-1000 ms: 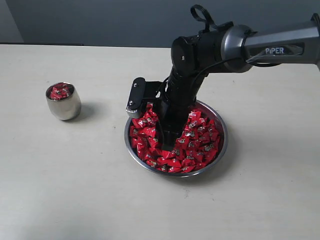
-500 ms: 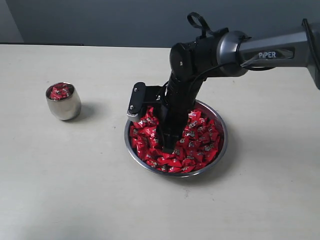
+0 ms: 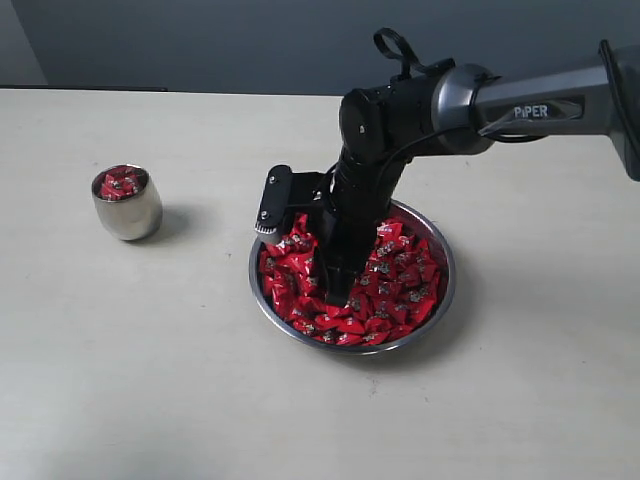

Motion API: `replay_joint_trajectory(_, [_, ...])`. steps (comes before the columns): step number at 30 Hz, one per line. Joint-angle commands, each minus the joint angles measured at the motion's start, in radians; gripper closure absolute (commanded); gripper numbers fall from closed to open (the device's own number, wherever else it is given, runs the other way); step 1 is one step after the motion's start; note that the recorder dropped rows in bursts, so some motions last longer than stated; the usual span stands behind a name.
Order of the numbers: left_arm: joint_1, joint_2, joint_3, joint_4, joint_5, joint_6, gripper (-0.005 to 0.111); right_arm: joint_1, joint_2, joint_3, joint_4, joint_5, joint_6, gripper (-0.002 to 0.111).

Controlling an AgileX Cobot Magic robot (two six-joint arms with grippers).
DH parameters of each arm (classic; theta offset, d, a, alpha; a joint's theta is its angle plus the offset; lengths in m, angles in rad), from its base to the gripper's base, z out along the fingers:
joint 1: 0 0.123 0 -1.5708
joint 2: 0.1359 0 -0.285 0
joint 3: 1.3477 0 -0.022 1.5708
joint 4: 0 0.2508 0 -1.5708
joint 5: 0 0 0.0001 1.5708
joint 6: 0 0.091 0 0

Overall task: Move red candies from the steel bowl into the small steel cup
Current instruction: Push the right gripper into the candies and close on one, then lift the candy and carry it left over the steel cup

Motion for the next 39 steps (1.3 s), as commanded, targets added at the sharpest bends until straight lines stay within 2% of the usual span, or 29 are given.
replay_joint_trajectory(1, [0.001, -0.004, 0.004, -0.002, -0.002, -0.002, 0.106, -0.002, 0.016, 0.0, -0.007, 0.011, 0.0, 0.1])
replay_joint_trajectory(2, [0.001, -0.004, 0.004, -0.002, -0.002, -0.002, 0.106, -0.002, 0.016, 0.0, -0.007, 0.013, 0.0, 0.107])
replay_joint_trajectory(3, [0.001, -0.004, 0.004, -0.002, -0.002, -0.002, 0.106, -0.002, 0.016, 0.0, -0.007, 0.018, 0.002, 0.109])
replay_joint_trajectory(25, [0.001, -0.004, 0.004, -0.002, -0.002, -0.002, 0.106, -0.002, -0.104, 0.0, -0.143, -0.005, 0.113, 0.109])
replay_joint_trajectory(30, [0.001, -0.004, 0.004, -0.002, -0.002, -0.002, 0.106, -0.002, -0.149, 0.0, -0.207, -0.061, 0.238, 0.109])
replay_joint_trajectory(39, [0.001, -0.004, 0.004, -0.002, -0.002, -0.002, 0.106, -0.002, -0.152, -0.009, -0.173, -0.167, 0.238, 0.109])
